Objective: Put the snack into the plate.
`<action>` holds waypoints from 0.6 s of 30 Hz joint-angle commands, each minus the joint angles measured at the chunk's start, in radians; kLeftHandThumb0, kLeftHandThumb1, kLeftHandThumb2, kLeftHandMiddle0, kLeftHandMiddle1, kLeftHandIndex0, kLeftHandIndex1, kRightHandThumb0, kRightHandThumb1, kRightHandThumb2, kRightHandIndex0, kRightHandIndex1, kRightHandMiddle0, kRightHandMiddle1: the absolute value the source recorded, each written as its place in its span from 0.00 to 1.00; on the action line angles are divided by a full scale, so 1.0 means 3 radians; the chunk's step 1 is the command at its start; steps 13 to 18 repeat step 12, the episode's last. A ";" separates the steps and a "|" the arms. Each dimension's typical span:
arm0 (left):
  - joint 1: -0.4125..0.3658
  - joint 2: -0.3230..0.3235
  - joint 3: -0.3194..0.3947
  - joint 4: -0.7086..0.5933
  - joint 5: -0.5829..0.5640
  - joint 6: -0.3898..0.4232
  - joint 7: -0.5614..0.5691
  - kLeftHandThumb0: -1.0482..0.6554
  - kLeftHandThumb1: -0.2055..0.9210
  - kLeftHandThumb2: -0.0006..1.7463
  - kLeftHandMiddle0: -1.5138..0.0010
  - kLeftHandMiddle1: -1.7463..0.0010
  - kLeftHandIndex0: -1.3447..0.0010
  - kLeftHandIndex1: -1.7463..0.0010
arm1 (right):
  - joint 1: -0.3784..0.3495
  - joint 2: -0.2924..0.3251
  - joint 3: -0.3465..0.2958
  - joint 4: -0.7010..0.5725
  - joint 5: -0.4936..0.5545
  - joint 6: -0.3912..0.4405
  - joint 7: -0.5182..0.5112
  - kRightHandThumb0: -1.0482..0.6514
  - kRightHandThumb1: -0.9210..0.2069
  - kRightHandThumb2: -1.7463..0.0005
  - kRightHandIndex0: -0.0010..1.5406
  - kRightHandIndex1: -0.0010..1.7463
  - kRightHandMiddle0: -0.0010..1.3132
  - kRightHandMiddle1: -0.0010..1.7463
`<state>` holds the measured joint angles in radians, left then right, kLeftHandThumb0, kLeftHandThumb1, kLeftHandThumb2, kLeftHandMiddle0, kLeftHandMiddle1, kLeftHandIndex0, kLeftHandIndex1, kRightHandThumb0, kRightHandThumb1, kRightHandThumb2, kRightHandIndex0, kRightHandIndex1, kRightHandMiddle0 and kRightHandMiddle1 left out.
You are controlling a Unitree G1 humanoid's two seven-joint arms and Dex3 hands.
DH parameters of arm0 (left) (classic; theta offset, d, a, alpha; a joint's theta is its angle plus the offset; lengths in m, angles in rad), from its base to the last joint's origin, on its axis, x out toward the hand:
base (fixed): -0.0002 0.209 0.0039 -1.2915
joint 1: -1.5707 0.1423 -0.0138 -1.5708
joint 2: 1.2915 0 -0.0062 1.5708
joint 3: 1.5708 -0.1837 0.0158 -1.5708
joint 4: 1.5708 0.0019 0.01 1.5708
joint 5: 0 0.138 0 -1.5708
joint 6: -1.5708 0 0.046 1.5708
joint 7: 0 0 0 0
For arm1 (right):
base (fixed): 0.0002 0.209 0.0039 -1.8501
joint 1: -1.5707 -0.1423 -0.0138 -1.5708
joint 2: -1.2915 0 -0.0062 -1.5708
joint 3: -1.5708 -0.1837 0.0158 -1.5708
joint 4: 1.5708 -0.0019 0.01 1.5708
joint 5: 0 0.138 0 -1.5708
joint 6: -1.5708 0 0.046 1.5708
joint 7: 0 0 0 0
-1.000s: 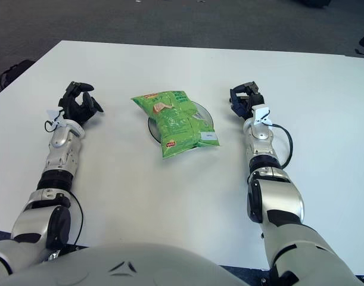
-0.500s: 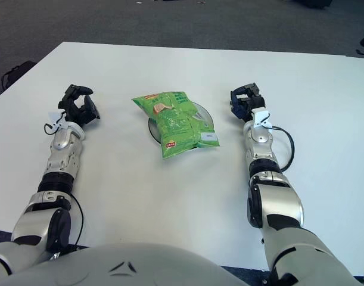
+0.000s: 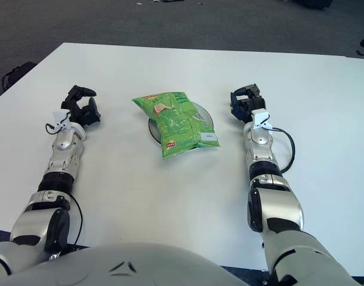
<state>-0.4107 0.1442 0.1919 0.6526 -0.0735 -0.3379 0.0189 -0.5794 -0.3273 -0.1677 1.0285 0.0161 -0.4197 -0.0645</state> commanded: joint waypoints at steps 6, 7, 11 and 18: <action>0.0264 -0.0036 -0.0180 0.0214 0.0270 -0.0137 0.0135 0.35 0.55 0.68 0.15 0.00 0.60 0.00 | 0.0372 0.0144 -0.0029 0.0009 0.0067 0.0117 0.0077 0.40 0.11 0.60 0.32 0.87 0.21 1.00; 0.0266 -0.0019 -0.0200 0.0223 0.0295 -0.0156 0.0126 0.35 0.56 0.68 0.16 0.00 0.61 0.00 | 0.0394 0.0149 -0.0033 -0.0017 0.0071 0.0108 0.0086 0.40 0.12 0.59 0.32 0.87 0.21 1.00; 0.0276 0.0033 -0.0256 0.0243 0.0319 -0.0202 0.0039 0.36 0.57 0.67 0.16 0.00 0.61 0.00 | 0.0450 0.0168 -0.0048 -0.0105 0.0080 0.0102 0.0091 0.40 0.14 0.58 0.33 0.87 0.22 1.00; 0.0277 0.0049 -0.0271 0.0248 0.0315 -0.0221 -0.0008 0.36 0.57 0.67 0.16 0.00 0.61 0.00 | 0.0459 0.0170 -0.0053 -0.0124 0.0078 0.0102 0.0082 0.40 0.14 0.58 0.33 0.87 0.22 1.00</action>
